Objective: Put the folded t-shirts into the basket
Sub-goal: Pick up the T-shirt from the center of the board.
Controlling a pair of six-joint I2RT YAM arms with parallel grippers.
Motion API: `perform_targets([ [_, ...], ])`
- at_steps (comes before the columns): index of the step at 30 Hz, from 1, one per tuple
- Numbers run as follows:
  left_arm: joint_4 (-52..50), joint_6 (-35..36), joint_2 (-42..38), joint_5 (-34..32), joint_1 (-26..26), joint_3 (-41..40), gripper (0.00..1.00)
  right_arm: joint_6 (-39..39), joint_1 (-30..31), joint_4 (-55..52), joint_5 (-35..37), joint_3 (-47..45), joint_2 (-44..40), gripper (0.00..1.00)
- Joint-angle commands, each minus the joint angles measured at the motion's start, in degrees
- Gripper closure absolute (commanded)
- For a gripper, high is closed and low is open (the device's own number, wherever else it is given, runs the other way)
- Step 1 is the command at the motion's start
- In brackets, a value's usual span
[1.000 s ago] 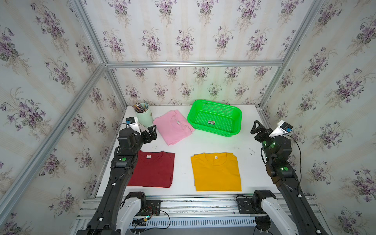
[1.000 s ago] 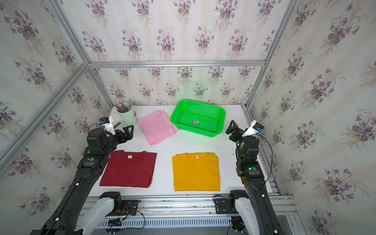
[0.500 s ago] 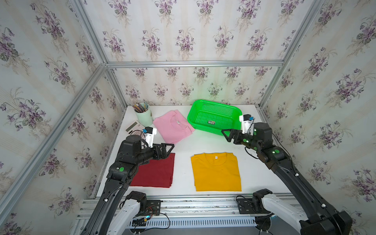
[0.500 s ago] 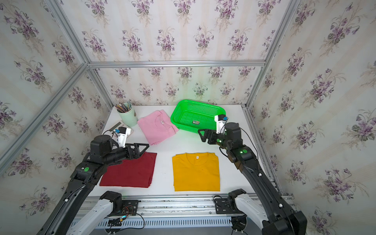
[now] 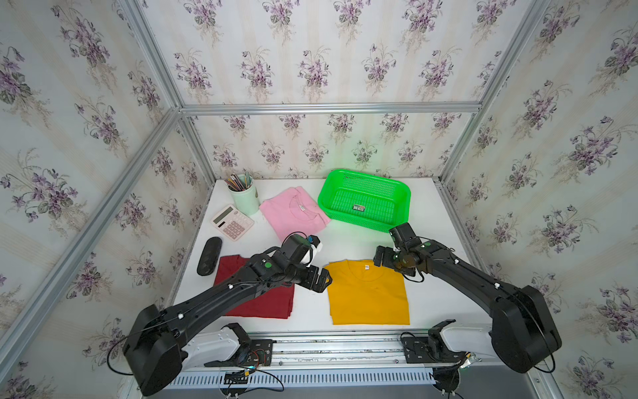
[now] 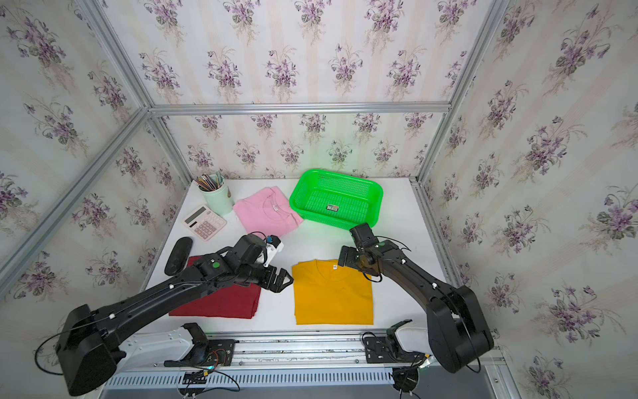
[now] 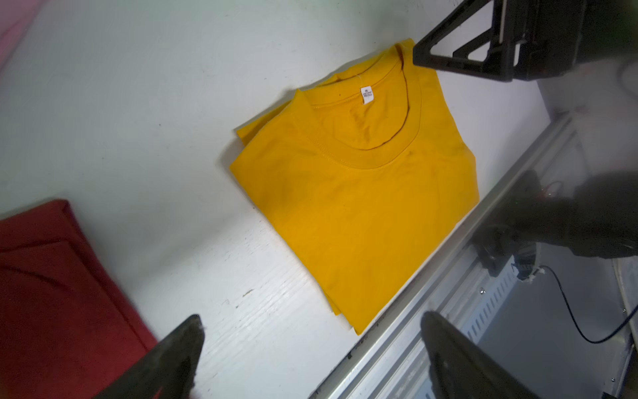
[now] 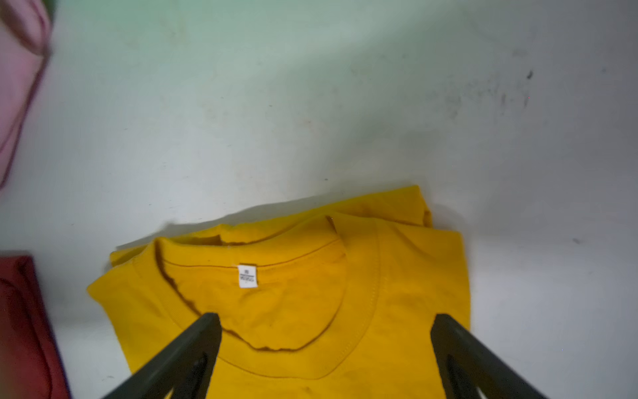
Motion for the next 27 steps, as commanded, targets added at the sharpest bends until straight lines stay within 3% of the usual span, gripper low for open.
perform_targets([
  [1,1.59,1.31,4.01,-1.52,-1.36,1.92,0.02,4.41,-0.89,-0.71,4.19,-0.90,0.75,0.00],
  [7,4.10,0.72,6.22,-2.01,-2.43,1.71,0.02,4.05,-4.44,0.65,5.12,-3.71,0.77,0.00],
  [20,-0.71,5.24,8.34,-6.13,-2.13,6.10,0.03,0.92,-14.74,3.72,-10.18,-9.29,4.28,0.01],
  [27,-1.57,9.12,10.16,-5.50,-0.78,8.35,0.03,0.71,-14.97,8.44,-17.15,-14.12,7.25,0.04],
])
